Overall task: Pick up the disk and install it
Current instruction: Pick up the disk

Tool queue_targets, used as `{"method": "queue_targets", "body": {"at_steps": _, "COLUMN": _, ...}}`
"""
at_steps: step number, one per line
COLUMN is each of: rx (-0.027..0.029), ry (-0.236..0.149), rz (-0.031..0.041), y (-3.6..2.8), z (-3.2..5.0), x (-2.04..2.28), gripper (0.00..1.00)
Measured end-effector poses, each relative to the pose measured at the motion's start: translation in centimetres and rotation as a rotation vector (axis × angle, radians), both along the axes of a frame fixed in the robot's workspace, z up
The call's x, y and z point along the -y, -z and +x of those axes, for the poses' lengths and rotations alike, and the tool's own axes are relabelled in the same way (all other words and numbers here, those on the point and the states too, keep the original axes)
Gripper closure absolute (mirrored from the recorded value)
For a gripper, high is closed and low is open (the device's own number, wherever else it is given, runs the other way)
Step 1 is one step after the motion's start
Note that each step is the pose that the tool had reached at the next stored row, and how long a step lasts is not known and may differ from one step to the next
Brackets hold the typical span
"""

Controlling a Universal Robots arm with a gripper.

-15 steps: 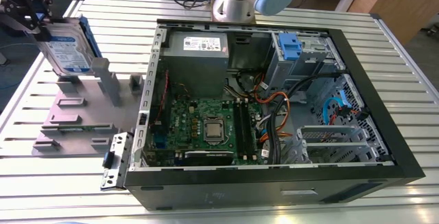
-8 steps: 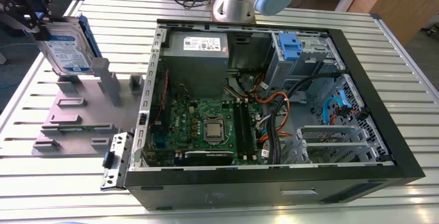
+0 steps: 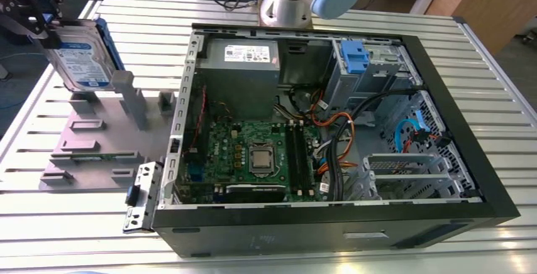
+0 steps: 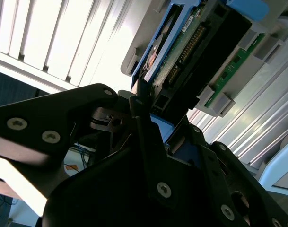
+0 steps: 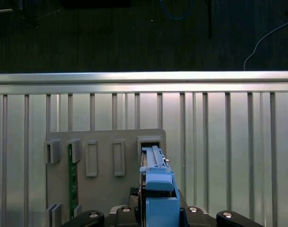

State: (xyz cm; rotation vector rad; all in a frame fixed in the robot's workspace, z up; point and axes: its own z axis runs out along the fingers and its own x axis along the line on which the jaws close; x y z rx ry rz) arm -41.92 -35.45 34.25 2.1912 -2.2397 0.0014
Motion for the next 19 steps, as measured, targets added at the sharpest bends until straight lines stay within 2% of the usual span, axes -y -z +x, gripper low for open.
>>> {"method": "queue_targets", "body": {"at_steps": 19, "rx": 0.0001, "ry": 0.0, "rz": 0.0, "y": -0.39, "z": 0.0, "x": 0.0, "gripper": 0.63}}
